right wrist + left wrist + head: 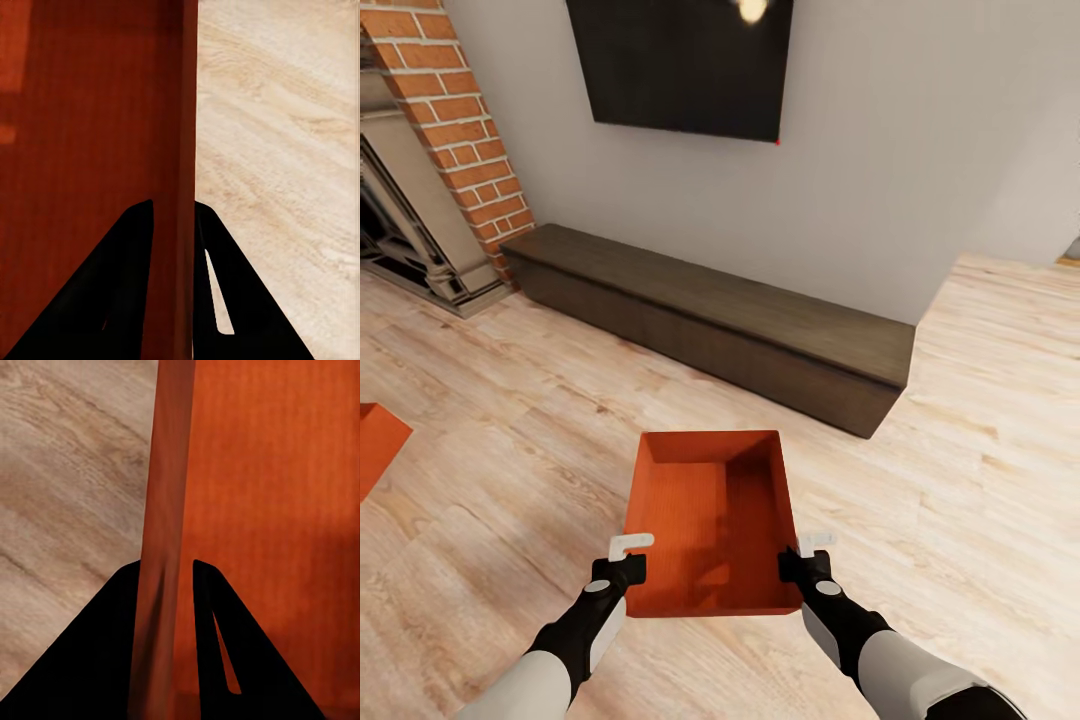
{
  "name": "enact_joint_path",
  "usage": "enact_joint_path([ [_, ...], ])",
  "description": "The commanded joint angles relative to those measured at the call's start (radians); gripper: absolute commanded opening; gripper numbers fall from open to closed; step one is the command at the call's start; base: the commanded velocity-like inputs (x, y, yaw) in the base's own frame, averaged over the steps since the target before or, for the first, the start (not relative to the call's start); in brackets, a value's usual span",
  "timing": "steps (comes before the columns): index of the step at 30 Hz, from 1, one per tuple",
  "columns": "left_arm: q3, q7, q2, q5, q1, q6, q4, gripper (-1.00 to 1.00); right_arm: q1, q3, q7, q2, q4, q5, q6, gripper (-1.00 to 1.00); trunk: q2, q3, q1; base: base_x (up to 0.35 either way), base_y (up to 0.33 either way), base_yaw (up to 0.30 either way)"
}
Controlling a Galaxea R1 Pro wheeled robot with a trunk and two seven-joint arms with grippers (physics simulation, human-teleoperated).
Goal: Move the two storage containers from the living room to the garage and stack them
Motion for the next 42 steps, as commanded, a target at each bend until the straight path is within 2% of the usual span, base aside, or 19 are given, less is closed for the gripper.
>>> enact_joint_path([
  [1,0.026,0.046,-0.016,0.023,0.000,0.003,0.002,-1.00,0.000,-0.023,-0.052,0.001,-0.003,0.002,-0.007,-1.00,0.007,0.004,-0.004,0.000,0.000,0.000],
  [42,0.026,0.046,-0.013,0.024,0.000,0.003,0.004,-1.00,0.000,-0.025,-0.054,-0.001,-0.013,0.004,-0.009,-1.00,0.294,0.197,-0.161,0.000,0.000,0.000],
])
